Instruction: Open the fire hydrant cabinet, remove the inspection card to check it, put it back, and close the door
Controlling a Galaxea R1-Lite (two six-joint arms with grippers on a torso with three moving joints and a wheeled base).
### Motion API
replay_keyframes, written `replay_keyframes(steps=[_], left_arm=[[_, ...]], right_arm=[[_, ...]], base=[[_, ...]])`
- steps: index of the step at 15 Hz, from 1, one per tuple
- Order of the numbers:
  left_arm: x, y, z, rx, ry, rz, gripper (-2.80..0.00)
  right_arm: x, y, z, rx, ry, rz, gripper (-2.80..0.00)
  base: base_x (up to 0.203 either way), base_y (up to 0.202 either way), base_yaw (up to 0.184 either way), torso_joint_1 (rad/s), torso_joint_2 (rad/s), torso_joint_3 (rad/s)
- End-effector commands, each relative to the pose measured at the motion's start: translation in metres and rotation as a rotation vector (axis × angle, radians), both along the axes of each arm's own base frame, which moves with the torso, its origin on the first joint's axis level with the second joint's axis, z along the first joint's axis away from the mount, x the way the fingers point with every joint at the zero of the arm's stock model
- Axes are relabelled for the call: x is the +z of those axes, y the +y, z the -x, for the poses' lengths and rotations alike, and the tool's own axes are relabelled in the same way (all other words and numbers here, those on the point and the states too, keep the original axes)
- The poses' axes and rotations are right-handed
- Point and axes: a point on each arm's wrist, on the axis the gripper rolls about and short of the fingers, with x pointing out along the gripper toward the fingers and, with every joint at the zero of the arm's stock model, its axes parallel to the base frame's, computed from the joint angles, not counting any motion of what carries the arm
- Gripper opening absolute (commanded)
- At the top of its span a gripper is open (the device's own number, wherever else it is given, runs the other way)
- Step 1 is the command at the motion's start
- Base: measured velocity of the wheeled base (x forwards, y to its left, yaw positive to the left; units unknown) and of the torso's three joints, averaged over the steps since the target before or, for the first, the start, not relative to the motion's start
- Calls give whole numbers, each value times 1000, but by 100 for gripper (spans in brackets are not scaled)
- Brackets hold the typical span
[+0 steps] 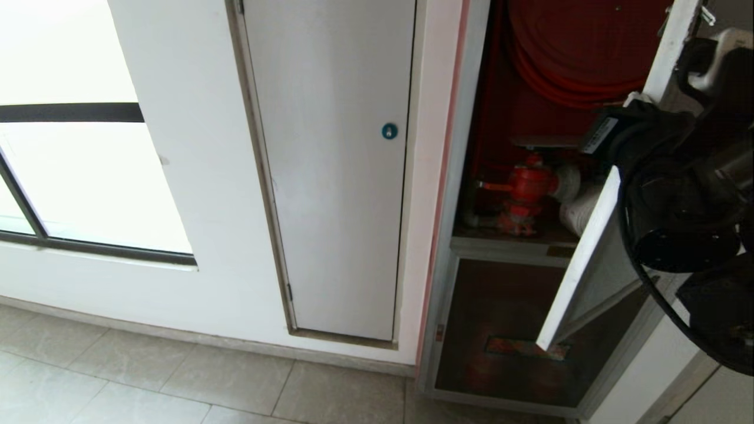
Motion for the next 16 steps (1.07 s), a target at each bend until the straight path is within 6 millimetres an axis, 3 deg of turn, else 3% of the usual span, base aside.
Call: replay_keyframes(steps=[1,9,16], left_arm=[[-2,0,-1,0,7,0,-280],[-2,0,-1,0,7,0,-280],[-2,0,-1,0,7,0,-280]], right_arm=[[10,-9,20,-12,-31,-22,-280],[4,-36,79,-33,-18,-28,-280],[15,-58,124,-95,30,-52,-280]], base=[[0,0,0,0,0,0],[0,0,0,0,0,0],[0,0,0,0,0,0]])
